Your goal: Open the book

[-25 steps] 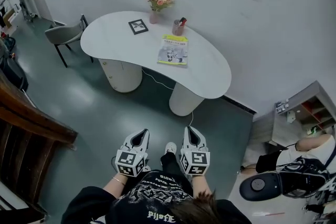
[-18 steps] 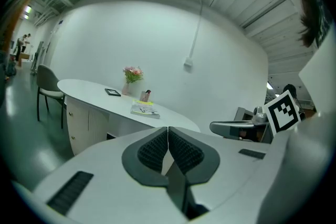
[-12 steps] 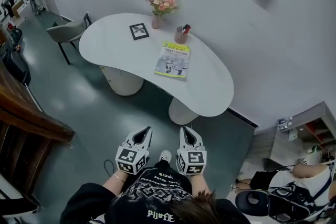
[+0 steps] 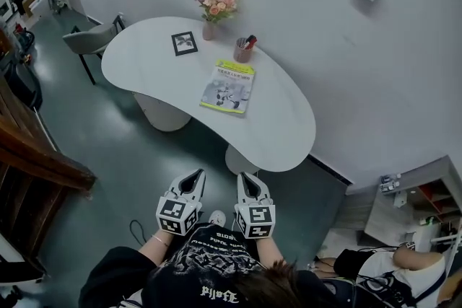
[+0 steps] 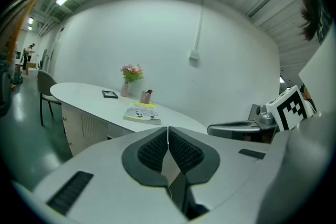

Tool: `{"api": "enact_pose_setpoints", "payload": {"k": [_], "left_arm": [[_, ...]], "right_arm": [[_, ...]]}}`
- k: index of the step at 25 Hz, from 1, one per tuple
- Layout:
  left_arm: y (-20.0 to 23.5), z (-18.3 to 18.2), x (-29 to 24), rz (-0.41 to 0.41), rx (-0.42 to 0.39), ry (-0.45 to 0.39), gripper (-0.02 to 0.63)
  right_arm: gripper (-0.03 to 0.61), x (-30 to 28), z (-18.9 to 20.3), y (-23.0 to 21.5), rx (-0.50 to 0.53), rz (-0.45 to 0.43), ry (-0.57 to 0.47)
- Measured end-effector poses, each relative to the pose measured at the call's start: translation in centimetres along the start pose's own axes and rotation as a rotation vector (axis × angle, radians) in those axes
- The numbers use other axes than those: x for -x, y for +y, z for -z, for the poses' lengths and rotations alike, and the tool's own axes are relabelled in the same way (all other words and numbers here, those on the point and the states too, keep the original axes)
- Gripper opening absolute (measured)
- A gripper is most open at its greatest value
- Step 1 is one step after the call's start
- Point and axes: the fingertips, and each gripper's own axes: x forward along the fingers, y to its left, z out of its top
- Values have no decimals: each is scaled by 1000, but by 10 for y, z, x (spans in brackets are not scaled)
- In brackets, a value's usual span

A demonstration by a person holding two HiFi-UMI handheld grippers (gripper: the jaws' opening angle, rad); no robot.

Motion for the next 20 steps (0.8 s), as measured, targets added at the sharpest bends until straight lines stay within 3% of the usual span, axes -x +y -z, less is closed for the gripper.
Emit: {"api": "enact_pose_setpoints", "payload": {"k": [11,20], "left_arm": [[-18,7,-27,-17,-2,24,25],[-16,0,-43,0,-10,17,25]], "right_arm": [[28,-10,7,-26,31,-42,27],[28,-20,8,-47,-6,10,41]]}}
